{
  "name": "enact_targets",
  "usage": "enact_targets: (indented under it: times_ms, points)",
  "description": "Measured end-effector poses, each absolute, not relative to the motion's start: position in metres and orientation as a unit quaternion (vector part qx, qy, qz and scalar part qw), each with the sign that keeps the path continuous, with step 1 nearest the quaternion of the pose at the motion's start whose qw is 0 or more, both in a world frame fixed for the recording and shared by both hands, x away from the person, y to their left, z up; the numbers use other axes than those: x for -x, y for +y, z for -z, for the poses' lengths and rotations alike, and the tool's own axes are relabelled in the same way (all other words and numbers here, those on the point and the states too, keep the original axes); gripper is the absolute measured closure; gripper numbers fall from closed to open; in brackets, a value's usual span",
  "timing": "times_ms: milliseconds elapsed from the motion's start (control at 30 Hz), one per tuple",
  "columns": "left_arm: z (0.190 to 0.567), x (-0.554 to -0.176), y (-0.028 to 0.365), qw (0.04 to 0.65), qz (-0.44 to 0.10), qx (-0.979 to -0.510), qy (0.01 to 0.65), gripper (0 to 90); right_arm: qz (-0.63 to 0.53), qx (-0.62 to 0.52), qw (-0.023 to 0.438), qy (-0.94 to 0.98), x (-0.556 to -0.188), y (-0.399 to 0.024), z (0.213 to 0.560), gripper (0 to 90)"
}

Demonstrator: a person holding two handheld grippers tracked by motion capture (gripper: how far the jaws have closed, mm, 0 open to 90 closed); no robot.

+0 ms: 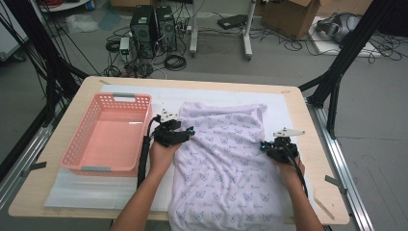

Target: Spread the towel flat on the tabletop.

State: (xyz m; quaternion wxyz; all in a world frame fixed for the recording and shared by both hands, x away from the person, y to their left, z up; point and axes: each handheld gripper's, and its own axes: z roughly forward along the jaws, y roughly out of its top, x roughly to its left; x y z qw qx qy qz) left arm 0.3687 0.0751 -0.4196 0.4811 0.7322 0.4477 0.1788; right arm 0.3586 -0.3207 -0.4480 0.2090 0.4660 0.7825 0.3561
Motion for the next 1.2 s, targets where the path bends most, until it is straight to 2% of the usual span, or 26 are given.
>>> enact_targets:
  times_ms: [100, 200, 267, 333, 433, 600, 733, 767, 800, 833, 900, 933, 1000, 1200]
  points:
    - [0.424, -0.355, 0.076, 0.489, -0.176, -0.736, 0.434, 42.5, -0.342, -0.495, 0.258, 0.756, -0.371, -0.326, 0.45, 85.4]
    - [0.43, -0.344, 0.08, 0.486, -0.173, -0.743, 0.427, 42.6, -0.339, -0.527, 0.285, 0.726, -0.376, -0.334, 0.45, 84.8]
    - [0.433, -0.339, 0.082, 0.483, -0.164, -0.747, 0.427, 42.4, -0.348, -0.534, 0.281, 0.718, -0.376, -0.336, 0.449, 78.1]
    - [0.436, -0.333, 0.083, 0.477, -0.154, -0.753, 0.426, 41.7, -0.354, -0.542, 0.267, 0.714, -0.373, -0.338, 0.447, 64.5]
    - [0.444, -0.324, 0.083, 0.455, -0.162, -0.765, 0.426, 43.1, -0.384, -0.538, 0.246, 0.709, -0.363, -0.342, 0.44, 55.8]
    - [0.451, -0.322, 0.084, 0.449, -0.135, -0.769, 0.434, 42.6, -0.417, -0.506, 0.196, 0.729, -0.333, -0.345, 0.436, 48.4]
    - [0.452, -0.321, 0.081, 0.438, -0.127, -0.782, 0.424, 42.8, -0.421, -0.464, 0.186, 0.757, -0.299, -0.34, 0.436, 45.0]
    - [0.452, -0.32, 0.081, 0.438, -0.127, -0.783, 0.423, 44.1, -0.422, -0.458, 0.187, 0.759, -0.291, -0.34, 0.437, 43.7]
    - [0.452, -0.319, 0.082, 0.44, -0.124, -0.784, 0.42, 52.0, -0.424, -0.455, 0.184, 0.761, -0.284, -0.339, 0.438, 42.7]
    - [0.453, -0.319, 0.081, 0.441, -0.119, -0.788, 0.413, 64.4, -0.425, -0.452, 0.18, 0.764, -0.277, -0.34, 0.439, 42.1]
    - [0.452, -0.317, 0.08, 0.437, -0.122, -0.794, 0.404, 70.6, -0.422, -0.448, 0.179, 0.768, -0.267, -0.34, 0.438, 39.9]
    - [0.453, -0.317, 0.079, 0.436, -0.123, -0.796, 0.401, 77.1, -0.423, -0.448, 0.181, 0.767, -0.264, -0.341, 0.437, 39.9]
    - [0.452, -0.317, 0.079, 0.435, -0.125, -0.796, 0.401, 82.0, -0.428, -0.45, 0.182, 0.763, -0.259, -0.343, 0.437, 39.9]
    - [0.452, -0.321, 0.09, 0.451, -0.124, -0.763, 0.447, 84.1, -0.414, -0.464, 0.178, 0.763, -0.256, -0.347, 0.446, 40.1]
